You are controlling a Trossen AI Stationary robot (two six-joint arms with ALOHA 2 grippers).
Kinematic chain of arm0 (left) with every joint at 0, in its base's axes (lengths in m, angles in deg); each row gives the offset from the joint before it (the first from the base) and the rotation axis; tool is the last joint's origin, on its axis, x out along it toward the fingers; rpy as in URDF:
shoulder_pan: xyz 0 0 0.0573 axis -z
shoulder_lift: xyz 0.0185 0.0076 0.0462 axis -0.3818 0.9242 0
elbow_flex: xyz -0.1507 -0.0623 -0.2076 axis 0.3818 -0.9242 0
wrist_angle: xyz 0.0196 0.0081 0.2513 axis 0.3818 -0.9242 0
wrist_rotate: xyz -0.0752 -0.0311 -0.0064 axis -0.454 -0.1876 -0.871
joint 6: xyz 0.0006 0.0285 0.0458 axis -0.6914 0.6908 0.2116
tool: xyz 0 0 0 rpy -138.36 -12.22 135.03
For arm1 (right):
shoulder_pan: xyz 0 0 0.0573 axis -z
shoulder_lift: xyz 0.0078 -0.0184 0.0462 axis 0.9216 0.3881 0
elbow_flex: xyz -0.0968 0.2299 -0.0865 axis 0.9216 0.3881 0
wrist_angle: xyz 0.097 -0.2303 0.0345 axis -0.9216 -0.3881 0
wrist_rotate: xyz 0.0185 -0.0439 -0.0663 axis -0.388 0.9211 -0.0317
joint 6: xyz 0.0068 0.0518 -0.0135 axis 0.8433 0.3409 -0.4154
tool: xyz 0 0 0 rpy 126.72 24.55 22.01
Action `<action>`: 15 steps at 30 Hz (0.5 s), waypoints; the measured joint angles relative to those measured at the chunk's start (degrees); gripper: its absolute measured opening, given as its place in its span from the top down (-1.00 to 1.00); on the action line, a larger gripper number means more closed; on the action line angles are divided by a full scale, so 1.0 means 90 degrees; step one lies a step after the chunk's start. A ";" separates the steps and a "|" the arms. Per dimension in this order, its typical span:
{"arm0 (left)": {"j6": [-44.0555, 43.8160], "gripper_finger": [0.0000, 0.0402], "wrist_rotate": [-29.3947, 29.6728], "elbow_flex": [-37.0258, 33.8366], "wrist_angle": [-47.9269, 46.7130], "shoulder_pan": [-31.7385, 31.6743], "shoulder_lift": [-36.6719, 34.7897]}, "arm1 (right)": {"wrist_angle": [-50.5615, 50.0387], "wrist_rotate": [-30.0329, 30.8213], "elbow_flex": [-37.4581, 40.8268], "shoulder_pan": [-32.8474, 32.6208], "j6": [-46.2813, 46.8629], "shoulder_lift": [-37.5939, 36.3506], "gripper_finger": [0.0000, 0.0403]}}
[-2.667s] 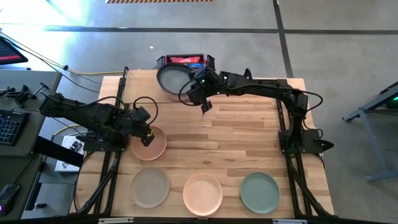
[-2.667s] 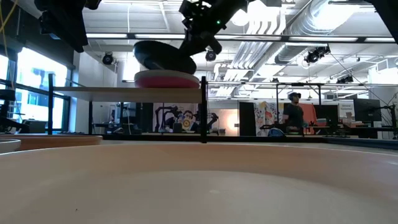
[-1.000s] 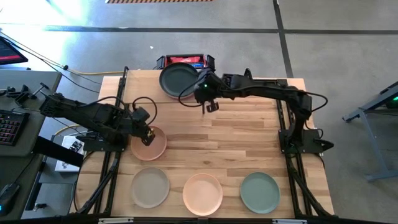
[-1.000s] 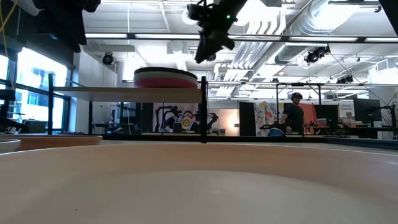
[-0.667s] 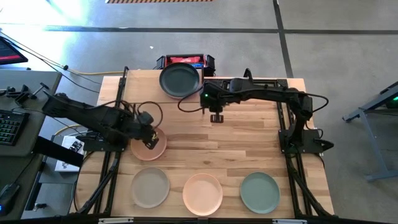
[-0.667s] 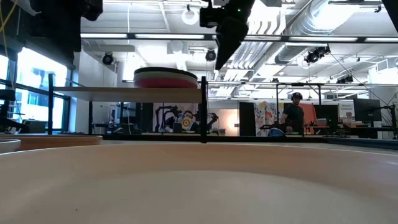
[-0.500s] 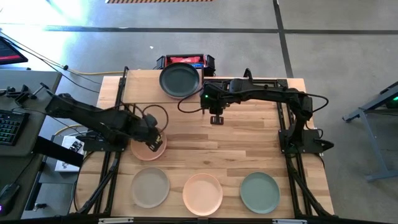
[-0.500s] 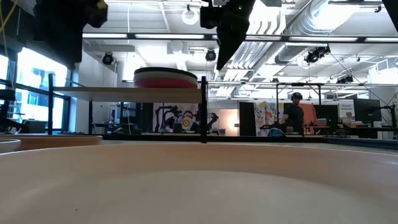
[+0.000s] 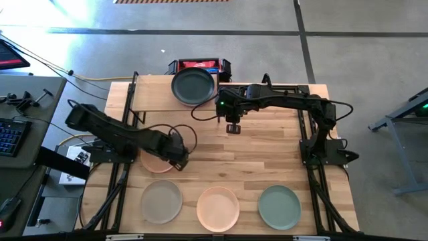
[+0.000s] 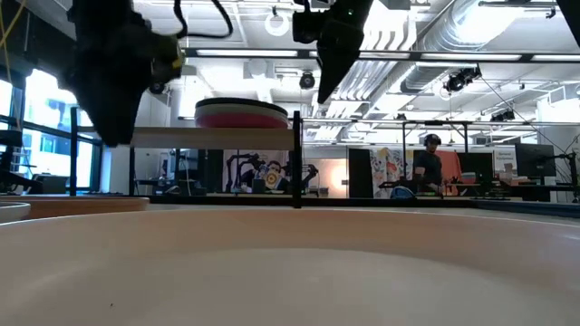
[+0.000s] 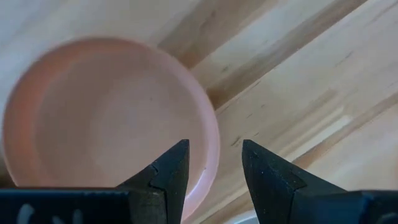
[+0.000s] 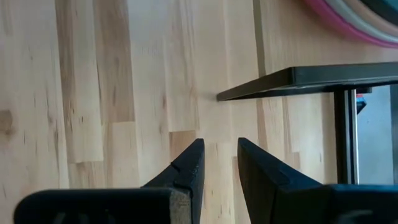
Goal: Place and stack plates onto a shelf
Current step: Put the brown plate on the shelf
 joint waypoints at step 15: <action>-0.0021 0.32 -0.0400 0.0000 0.0205 0.0016 0.0884 | -0.0093 -0.0002 0.0000 -0.0002 0.1050 0.0002 0.62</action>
